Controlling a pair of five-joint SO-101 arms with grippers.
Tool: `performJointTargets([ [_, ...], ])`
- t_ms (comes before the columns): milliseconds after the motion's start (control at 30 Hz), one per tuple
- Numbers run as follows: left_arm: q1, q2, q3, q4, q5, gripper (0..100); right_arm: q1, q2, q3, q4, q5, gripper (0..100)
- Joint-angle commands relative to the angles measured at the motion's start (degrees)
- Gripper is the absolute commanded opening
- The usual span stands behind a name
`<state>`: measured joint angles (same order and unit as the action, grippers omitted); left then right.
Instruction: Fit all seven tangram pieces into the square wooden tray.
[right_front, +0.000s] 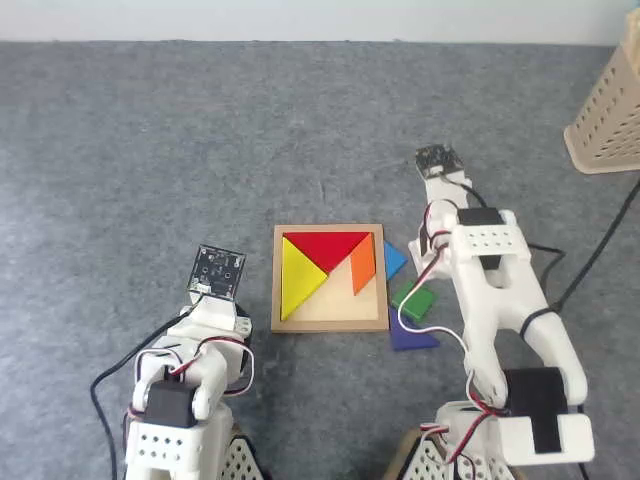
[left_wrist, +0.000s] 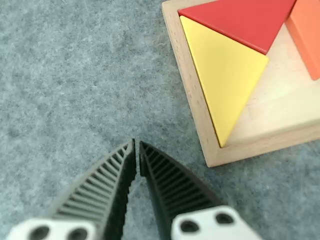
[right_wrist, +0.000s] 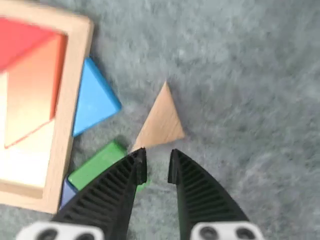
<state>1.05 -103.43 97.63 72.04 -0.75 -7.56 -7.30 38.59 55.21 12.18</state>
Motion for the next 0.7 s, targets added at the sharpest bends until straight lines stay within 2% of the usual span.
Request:
performJointTargets([
  [0,-0.1,-1.2,-1.1,0.4,0.4,1,-0.1,-4.4,-0.4,-1.6,-0.7,7.0],
  [533,-0.1,-1.2,-1.1,0.4,0.4,1,-3.2,4.2,-4.2,-3.4,-2.4,7.4],
  [667,-0.1,-1.2,-1.1,0.4,0.4,1,-2.3,5.8,-4.3,-3.5,-2.7,15.8],
])
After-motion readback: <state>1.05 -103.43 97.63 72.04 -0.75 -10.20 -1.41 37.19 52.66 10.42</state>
